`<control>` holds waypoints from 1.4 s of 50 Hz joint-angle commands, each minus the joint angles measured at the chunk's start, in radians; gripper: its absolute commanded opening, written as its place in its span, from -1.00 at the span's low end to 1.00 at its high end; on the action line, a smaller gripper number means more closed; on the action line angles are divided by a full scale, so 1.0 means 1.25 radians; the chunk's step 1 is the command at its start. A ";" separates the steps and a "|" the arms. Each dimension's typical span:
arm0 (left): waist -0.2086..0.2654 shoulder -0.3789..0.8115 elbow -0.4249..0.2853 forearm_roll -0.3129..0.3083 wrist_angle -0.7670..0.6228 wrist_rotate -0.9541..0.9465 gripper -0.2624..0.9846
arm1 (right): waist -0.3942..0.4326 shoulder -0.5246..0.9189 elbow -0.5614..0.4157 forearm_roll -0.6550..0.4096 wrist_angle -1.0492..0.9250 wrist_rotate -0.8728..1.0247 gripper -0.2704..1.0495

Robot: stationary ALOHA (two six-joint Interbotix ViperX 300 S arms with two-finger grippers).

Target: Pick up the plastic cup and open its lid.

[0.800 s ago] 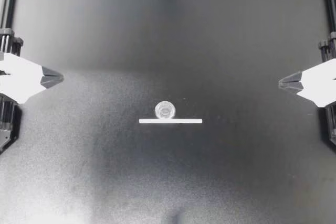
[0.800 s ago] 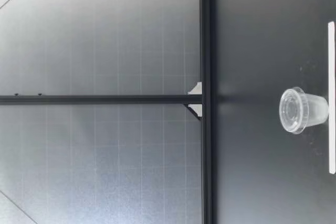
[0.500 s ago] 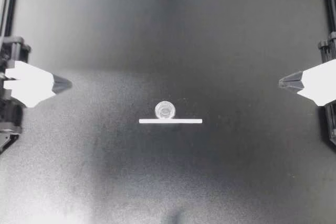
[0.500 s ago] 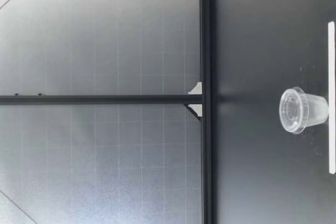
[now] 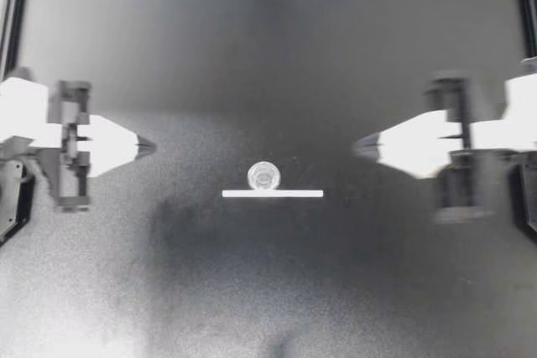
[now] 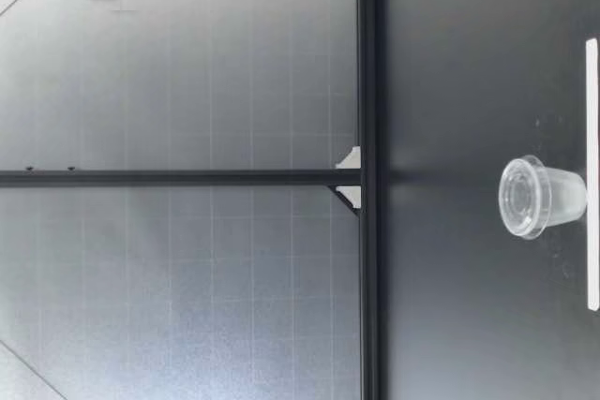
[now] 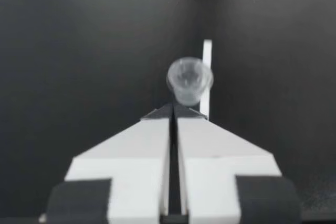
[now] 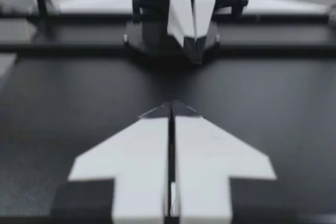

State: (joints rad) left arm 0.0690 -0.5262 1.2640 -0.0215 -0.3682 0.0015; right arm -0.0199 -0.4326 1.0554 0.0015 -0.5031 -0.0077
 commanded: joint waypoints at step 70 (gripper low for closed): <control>-0.016 0.594 -0.258 0.031 -0.227 0.005 0.29 | -0.053 0.450 -0.259 -0.001 0.164 -0.001 -0.88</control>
State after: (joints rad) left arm 0.0537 0.2194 0.9633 0.0153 -0.6351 0.0077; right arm -0.0736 0.1365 0.7532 0.0000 -0.2976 -0.0107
